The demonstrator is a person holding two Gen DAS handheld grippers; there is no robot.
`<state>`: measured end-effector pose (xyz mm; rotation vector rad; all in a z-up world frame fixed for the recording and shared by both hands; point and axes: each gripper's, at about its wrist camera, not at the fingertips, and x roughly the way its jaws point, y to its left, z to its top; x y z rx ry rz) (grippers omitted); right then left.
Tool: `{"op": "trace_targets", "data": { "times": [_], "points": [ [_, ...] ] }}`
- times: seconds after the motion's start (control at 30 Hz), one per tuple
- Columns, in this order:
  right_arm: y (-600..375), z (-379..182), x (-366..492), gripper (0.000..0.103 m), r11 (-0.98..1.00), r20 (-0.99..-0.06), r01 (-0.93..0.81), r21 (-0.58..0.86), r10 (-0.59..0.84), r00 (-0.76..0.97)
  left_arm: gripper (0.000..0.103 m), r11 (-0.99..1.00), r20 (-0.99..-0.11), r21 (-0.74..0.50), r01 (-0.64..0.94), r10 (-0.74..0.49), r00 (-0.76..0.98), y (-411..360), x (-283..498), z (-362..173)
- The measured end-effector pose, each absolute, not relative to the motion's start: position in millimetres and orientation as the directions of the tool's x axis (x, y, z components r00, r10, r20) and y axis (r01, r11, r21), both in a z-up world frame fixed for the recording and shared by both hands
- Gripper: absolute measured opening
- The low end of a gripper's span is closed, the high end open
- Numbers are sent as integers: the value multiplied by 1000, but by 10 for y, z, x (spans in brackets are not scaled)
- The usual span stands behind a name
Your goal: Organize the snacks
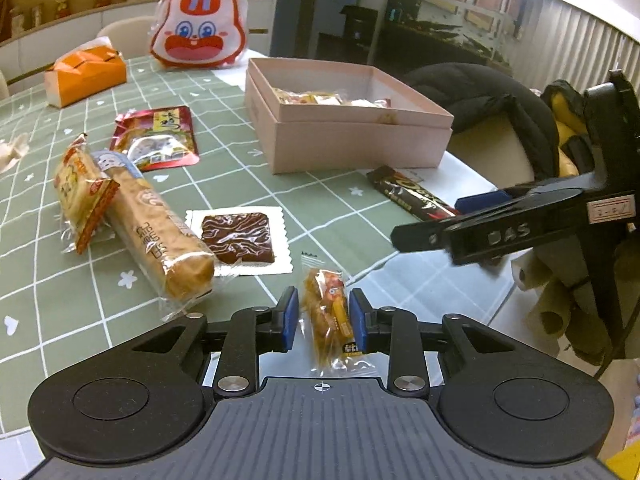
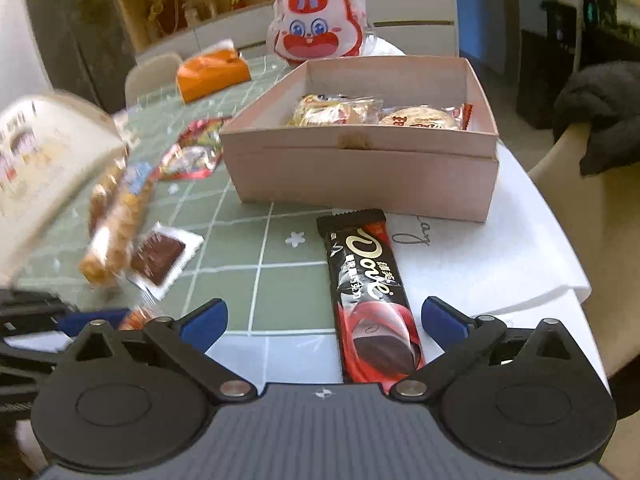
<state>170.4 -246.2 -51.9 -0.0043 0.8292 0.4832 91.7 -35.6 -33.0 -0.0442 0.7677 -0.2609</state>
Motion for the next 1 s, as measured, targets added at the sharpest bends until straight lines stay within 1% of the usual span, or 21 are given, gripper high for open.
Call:
{"op": "trace_targets", "data": {
  "times": [0.07,0.13,0.17,0.2,0.27,0.3,0.33,0.37,0.4,0.6,0.67,0.77,0.97,1.0],
  "points": [
    [-2401,-530,1727,102,897,-714,-423,132,382,587,33,967,-676,-138,214,-250,694,-357,899,-340],
    [-2362,-555,1771,92,912,-698,-405,74,337,632,33,967,-673,-152,206,-254,695,-343,896,-345],
    [-2349,-565,1812,91,917,-693,-396,53,319,646,33,966,-671,-163,203,-259,694,-330,898,-345],
    [-2354,-569,1851,90,919,-689,-391,50,315,652,33,965,-672,-169,201,-262,693,-322,903,-343],
    [-2369,-557,1890,81,924,-684,-378,50,307,661,33,963,-674,-180,200,-269,688,-306,910,-339],
    [-2366,-547,1884,72,923,-683,-382,46,308,662,33,962,-674,-183,201,-272,687,-301,911,-339],
    [-2365,-528,1858,64,915,-682,-400,46,321,657,33,962,-673,-182,203,-272,688,-301,908,-339],
    [-2355,-508,1816,51,906,-681,-421,39,332,653,33,963,-672,-177,205,-271,689,-304,902,-341],
    [-2339,-490,1776,40,899,-682,-438,27,337,649,33,963,-671,-171,207,-268,692,-314,894,-342],
    [-2319,-423,1465,40,866,-669,-500,-7,367,646,32,960,-661,-137,244,-273,699,-372,822,-354],
    [-2372,-334,1366,39,866,-643,-500,14,391,658,24,958,-655,-145,248,-281,702,-370,791,-350],
    [-2489,-143,1222,39,870,-580,-491,43,422,697,23,952,-622,-158,263,-303,722,-385,728,-256],
    [-2764,352,1045,36,878,-409,-467,106,467,784,23,946,-485,-93,309,-314,816,-520,640,236],
    [-2798,424,1031,34,878,-380,-465,117,472,796,23,946,-461,-85,314,-317,829,-534,651,345]
  ]
}}
